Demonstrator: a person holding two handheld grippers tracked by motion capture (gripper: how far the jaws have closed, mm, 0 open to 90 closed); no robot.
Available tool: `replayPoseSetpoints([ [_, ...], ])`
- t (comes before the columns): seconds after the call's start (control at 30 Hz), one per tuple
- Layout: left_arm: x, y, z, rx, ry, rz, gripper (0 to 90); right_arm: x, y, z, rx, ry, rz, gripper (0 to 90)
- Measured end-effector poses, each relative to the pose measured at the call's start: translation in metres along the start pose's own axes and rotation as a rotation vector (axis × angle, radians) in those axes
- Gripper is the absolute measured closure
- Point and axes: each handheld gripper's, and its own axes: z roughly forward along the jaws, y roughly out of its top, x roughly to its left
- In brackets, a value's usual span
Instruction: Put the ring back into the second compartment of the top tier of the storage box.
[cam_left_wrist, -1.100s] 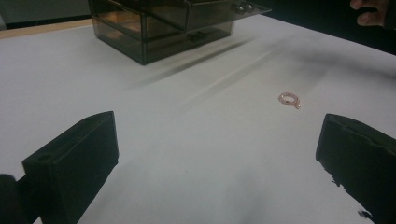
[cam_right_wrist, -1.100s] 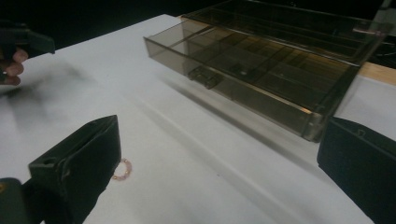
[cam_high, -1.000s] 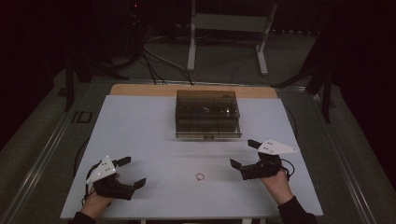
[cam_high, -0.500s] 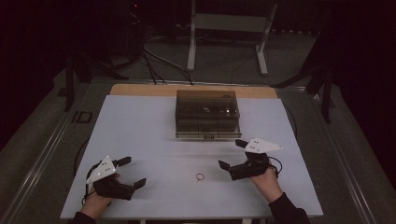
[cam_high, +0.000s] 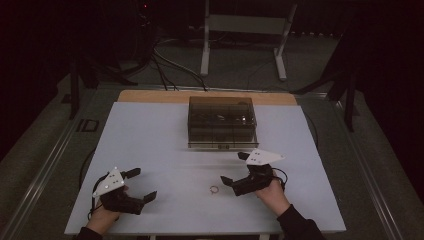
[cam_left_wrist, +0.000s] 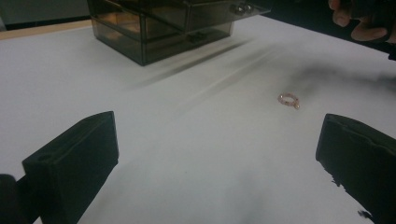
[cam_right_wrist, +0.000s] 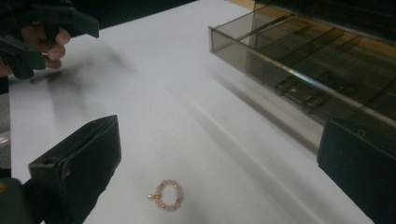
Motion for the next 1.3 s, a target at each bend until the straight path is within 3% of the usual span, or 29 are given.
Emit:
replayPoseSetpoints([
  [0.23,0.0,0.0,0.0,-0.003,0.0,-0.001,0.0,0.002,-0.003,0.014,0.05,0.026,0.005,0.0],
  [0.27,0.0,0.0,0.0,-0.005,0.0,-0.002,0.0,0.003,-0.005,0.018,0.062,0.032,0.009,4.6],
  [0.37,0.0,0.0,0.0,0.0,-0.002,0.0,0.0,0.006,-0.009,0.024,0.089,0.041,0.009,4.6],
  [0.5,0.0,0.001,-0.001,-0.008,-0.001,-0.004,0.0,0.012,-0.017,0.034,0.148,0.045,-0.004,4.8],
  [0.63,0.0,0.0,0.0,-0.004,-0.004,-0.005,0.0,0.016,-0.023,0.043,0.204,0.022,-0.009,19.7],
  [0.77,0.0,0.0,0.0,0.0,-0.004,-0.002,0.0,0.019,-0.026,0.049,0.234,-0.015,-0.017,42.1],
  [0.8,0.0,0.0,0.0,0.0,-0.004,-0.002,0.0,0.019,-0.026,0.049,0.234,-0.015,-0.017,42.1],
  [0.87,0.0,0.001,0.0,-0.006,-0.005,-0.004,0.0,0.019,-0.027,0.053,0.255,-0.025,-0.031,53.8],
  [1.03,0.0,0.001,-0.001,-0.007,-0.004,-0.006,0.0,0.022,-0.028,0.059,0.28,0.003,-0.054,65.8],
  [1.3,0.0,0.0,-0.001,-0.004,-0.006,-0.002,0.0,0.025,-0.032,0.068,0.333,0.015,-0.095,77.7],
])
